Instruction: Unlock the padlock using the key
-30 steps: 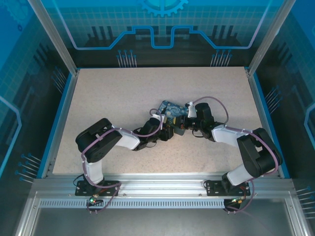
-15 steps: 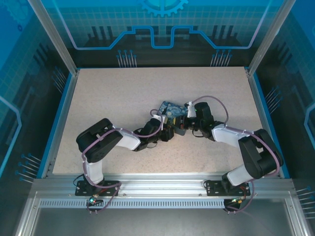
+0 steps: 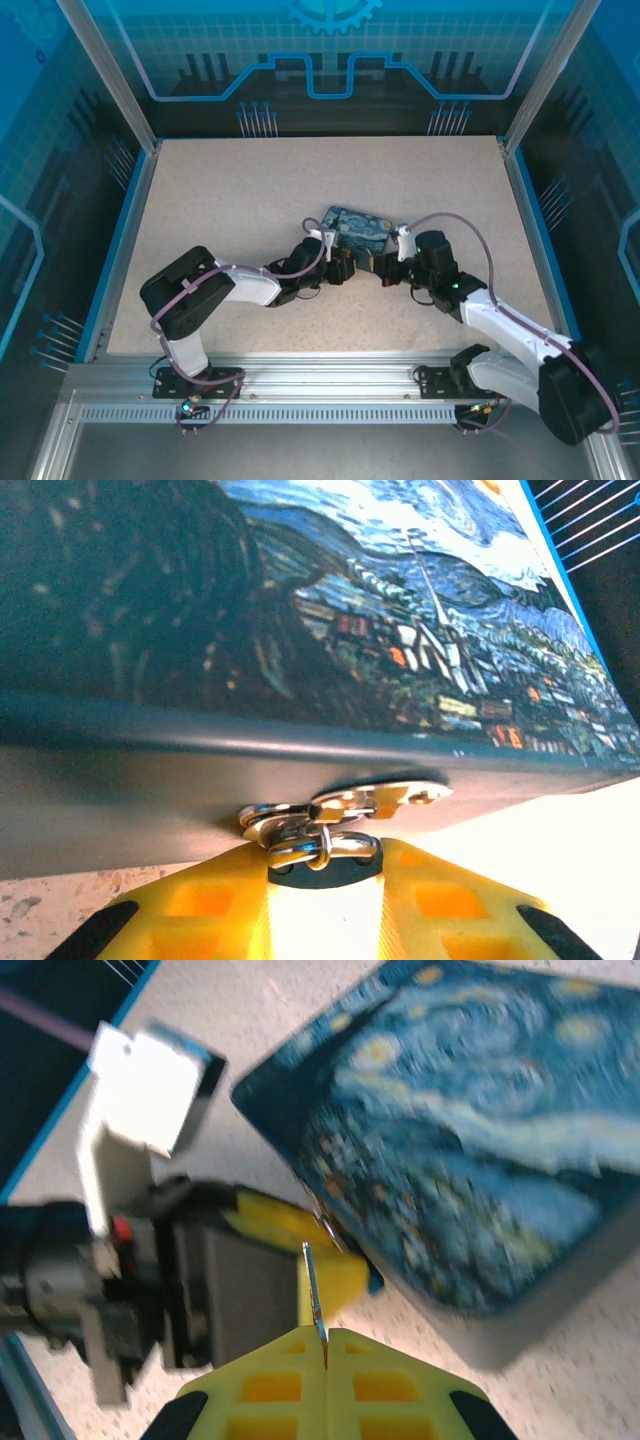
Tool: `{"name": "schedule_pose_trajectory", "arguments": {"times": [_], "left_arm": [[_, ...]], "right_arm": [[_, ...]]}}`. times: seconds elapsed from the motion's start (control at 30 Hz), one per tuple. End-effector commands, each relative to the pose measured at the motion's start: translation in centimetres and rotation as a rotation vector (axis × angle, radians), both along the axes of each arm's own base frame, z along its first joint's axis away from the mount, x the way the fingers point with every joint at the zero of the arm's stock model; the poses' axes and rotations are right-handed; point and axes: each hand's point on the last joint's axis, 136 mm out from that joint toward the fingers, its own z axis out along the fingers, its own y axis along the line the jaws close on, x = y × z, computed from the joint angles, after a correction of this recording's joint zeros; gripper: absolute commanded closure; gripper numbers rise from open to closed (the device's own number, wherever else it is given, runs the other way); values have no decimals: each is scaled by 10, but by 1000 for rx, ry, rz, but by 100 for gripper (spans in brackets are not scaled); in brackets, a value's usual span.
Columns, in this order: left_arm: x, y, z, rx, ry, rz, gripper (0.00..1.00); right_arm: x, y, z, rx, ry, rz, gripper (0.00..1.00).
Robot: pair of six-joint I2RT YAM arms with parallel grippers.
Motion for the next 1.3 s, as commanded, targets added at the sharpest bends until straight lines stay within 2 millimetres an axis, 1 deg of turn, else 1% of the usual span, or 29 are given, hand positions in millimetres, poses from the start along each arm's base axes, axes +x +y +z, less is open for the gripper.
{"name": "schedule_pose_trajectory", "arguments": {"times": [0.0, 0.13, 0.23, 0.33, 0.5, 0.63, 0.83, 0.97, 1.27], "left_arm": [[1, -10, 36, -87, -34, -9, 75], [1, -11, 45, -109, -34, -8, 75], [0, -12, 50, -123, -27, -10, 75], [-2, -14, 54, -137, -18, -18, 74], [-4, -13, 59, -145, -10, -17, 74], [-5, -12, 65, -148, -12, -17, 74], [-5, -12, 68, -148, -19, -20, 74], [-6, -12, 70, -150, -19, -22, 74], [-7, -10, 68, -143, -18, -21, 74]], "right_arm": [[-18, -8, -18, -86, -10, 32, 100], [-28, -1, -30, -128, -24, 74, 100], [-28, 6, -38, -169, -44, 96, 100], [-24, 11, -42, -196, -73, 116, 100], [-14, 13, -47, -242, -118, 134, 100], [-10, 20, -54, -253, -118, 162, 100], [0, 28, -52, -223, -176, 157, 100], [2, 33, -54, -230, -187, 174, 100], [7, 33, -56, -236, -205, 161, 100]]}}
